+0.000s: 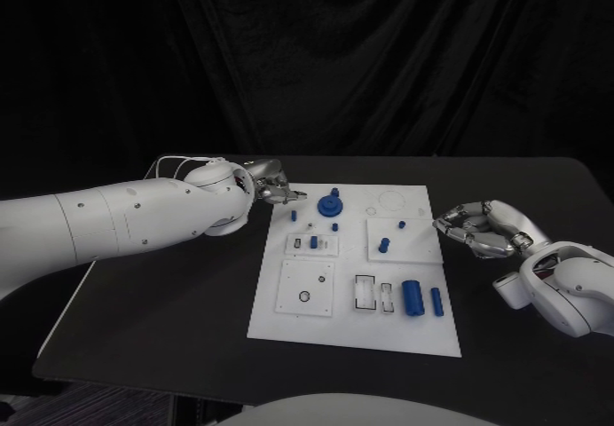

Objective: Assemble the parts on the task board

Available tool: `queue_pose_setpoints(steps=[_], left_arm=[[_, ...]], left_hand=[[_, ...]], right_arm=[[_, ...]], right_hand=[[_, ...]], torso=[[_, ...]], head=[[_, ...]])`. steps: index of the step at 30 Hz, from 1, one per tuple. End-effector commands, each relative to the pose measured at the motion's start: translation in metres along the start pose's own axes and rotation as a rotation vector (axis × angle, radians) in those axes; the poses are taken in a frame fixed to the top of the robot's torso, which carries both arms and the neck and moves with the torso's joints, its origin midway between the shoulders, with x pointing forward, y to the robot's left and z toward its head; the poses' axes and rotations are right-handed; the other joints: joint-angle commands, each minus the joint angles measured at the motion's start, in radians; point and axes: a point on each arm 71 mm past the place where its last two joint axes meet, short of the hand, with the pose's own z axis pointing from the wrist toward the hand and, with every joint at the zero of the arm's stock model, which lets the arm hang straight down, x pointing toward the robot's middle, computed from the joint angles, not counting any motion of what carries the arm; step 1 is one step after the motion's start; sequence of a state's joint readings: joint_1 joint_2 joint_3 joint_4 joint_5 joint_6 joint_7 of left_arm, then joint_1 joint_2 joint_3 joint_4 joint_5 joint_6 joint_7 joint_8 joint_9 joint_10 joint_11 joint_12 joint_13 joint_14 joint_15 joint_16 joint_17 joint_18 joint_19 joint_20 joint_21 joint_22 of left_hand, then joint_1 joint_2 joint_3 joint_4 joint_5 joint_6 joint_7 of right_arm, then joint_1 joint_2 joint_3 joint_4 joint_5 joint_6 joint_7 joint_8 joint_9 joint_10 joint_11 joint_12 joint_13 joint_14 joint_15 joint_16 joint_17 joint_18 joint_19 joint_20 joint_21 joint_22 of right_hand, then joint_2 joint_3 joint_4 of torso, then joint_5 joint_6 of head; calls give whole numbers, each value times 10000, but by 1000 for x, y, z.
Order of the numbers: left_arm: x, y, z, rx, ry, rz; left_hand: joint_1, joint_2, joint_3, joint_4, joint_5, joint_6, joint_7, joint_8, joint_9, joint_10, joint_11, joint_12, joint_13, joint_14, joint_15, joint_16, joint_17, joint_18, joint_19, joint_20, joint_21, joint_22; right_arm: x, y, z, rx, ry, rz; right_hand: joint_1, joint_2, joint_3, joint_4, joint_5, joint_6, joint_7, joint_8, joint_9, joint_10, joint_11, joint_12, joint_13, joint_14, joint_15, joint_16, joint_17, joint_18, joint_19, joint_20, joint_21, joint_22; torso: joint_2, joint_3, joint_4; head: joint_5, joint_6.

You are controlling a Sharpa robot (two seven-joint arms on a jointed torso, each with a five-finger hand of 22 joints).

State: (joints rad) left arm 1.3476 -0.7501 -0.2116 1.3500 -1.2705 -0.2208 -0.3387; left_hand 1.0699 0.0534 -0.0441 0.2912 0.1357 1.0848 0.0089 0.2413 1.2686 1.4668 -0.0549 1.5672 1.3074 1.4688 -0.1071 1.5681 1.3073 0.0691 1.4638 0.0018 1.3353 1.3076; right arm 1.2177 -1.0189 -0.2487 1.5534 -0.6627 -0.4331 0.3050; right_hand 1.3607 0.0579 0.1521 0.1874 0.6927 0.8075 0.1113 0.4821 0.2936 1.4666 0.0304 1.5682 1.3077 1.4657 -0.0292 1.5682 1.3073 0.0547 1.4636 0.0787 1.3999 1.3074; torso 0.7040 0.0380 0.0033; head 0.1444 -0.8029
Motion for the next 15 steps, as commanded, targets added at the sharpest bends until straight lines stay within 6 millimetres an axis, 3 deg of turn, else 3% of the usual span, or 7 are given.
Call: queue_pose_setpoints(steps=[1,6,11,15], left_arm=[[4,-1,0,-438,684,594],[6,-1,1,-602,940,616],[7,-1,2,-711,1039,612],[6,-1,4,-732,1006,538]], left_hand=[[-187,37,-130,-3,-78,115,-10,-83,-99,1040,-36,36,2634,1020,-14,27,2635,-144,358,12,-70,1885],[-294,76,-253,-11,-46,166,-7,-190,-234,1040,-37,36,2634,1020,-17,27,2635,-135,349,8,-120,1874],[-247,134,-323,-42,85,182,5,-359,-436,1040,-29,36,2634,1020,-13,27,2635,-126,342,8,-171,1862],[-109,167,-345,-68,264,213,12,-479,-586,1040,-24,36,2634,1020,-9,27,2635,-122,342,11,-197,1858]], right_arm=[[0,0,-1,49,-34,-9],[1,0,-1,37,-23,-2],[1,0,0,24,-15,0],[1,0,-1,29,-17,-1]], right_hand=[[-17,-95,70,5,39,-71,-26,66,-16,1042,15,26,2630,1051,-28,26,2635,-74,85,-20,-41,2009],[-17,-95,70,5,39,-71,-26,66,-16,1042,15,26,2630,1051,-28,26,2635,-74,85,-20,-41,2009],[-17,-95,70,5,39,-71,-26,66,-16,1042,15,26,2630,1051,-28,26,2635,-74,85,-20,-41,2009],[-17,-95,70,5,39,-71,-26,66,-16,1042,15,26,2630,1051,-28,26,2635,-74,85,-20,-41,2009]], torso=[[14,-19,17],[2,-12,27],[30,-30,31],[10,-12,35]], head=[[3,-26],[-10,-69],[-4,-77],[-14,-121]])
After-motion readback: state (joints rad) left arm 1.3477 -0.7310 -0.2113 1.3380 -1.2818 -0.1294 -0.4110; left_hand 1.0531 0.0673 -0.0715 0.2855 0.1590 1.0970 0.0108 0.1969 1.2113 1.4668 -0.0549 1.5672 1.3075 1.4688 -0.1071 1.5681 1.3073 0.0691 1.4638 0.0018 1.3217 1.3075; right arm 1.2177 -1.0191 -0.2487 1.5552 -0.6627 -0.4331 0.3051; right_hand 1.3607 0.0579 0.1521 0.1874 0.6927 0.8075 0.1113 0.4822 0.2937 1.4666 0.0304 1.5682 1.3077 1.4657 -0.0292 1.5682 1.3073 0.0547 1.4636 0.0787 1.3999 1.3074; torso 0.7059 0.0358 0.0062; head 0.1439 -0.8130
